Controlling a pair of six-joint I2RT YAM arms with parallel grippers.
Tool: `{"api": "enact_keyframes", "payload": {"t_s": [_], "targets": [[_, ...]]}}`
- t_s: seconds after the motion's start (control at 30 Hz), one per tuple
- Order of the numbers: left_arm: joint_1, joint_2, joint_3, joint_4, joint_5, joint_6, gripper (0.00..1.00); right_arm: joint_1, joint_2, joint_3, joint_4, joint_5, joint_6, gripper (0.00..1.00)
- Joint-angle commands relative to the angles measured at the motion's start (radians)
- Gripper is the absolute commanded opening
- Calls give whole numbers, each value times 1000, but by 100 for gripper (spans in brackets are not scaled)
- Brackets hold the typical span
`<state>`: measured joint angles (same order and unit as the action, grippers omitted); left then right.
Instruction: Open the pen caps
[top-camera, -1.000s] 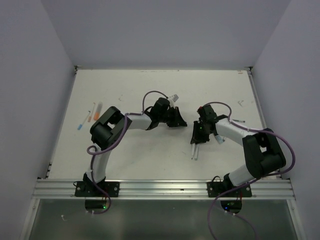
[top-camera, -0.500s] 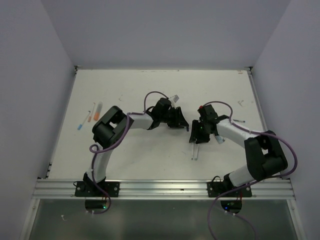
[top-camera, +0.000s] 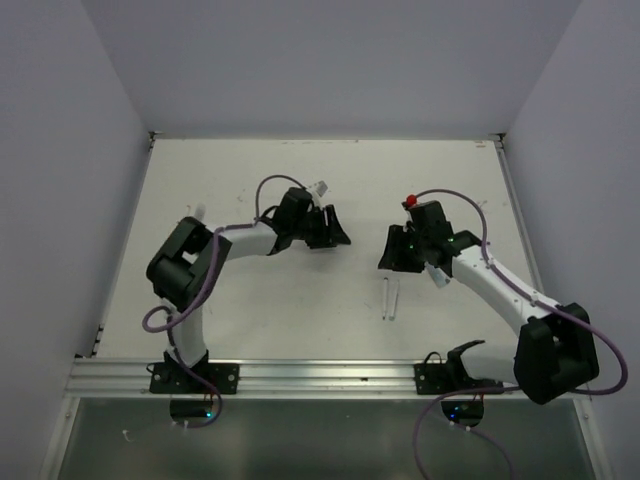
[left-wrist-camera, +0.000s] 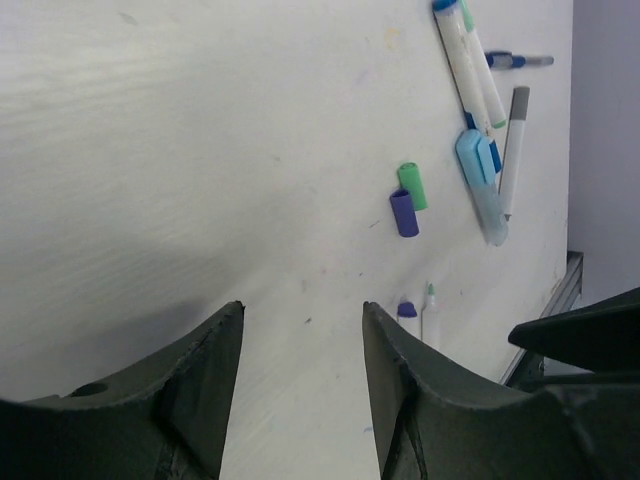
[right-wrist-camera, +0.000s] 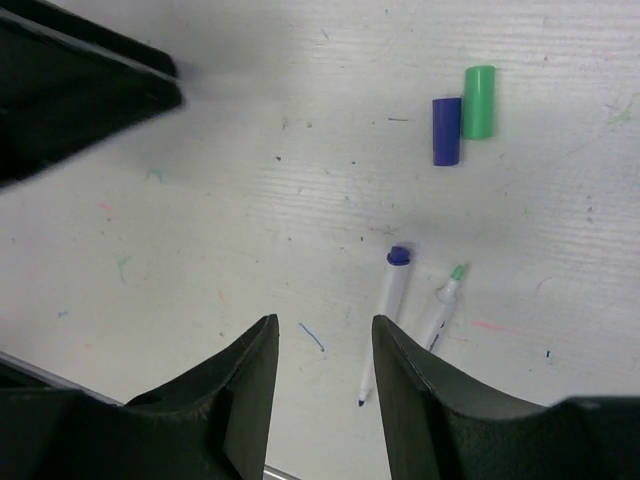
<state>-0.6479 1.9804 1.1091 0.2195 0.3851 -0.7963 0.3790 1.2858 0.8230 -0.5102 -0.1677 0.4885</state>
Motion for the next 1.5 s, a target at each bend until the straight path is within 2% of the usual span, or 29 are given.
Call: {"api": "enact_keyframes", "payload": {"t_s": [0.0, 0.07, 0.1, 0.13, 0.23, 0.33, 0.43, 0.53, 0.63, 0.83, 0.93, 1.07, 1.27, 1.47], "targets": [[155, -220, -49, -111, -69, 104, 55, 3, -57, 45, -30, -18, -25, 47], [207, -273, -26, -213, -152, 205, 56, 4, -63, 45, -27, -36, -30, 47], [249, -314, -14, -336, -191, 238, 56, 6, -63, 45, -16, -47, -30, 47], [270, -333, -3, -379, -268, 299, 56, 9, -60, 44, -8, -64, -28, 47], [345, -383, 24, -488, -342, 399, 54, 27, -39, 42, 27, -79, -30, 47], [445, -399, 43, -548, -350, 448, 56, 53, -2, 45, 52, -95, -34, 47], [549, -351, 104, -647, -327, 457, 57, 83, 30, 48, 71, -105, -37, 47], [632, -327, 112, -655, -302, 453, 57, 107, 46, 53, 87, -124, -41, 47], [681, -330, 103, -637, -357, 451, 57, 123, 61, 51, 102, -144, -47, 47], [697, -302, 143, -670, -491, 480, 55, 127, 84, 41, 133, -187, -57, 47], [697, -270, 166, -695, -528, 496, 50, 127, 101, 38, 150, -200, -62, 47], [699, -239, 163, -698, -601, 502, 50, 127, 122, 33, 159, -210, -77, 47], [715, -212, 147, -660, -604, 502, 51, 127, 138, 11, 180, -228, -77, 47], [755, -175, 138, -629, -532, 506, 53, 127, 142, -4, 188, -227, -84, 47]]}}
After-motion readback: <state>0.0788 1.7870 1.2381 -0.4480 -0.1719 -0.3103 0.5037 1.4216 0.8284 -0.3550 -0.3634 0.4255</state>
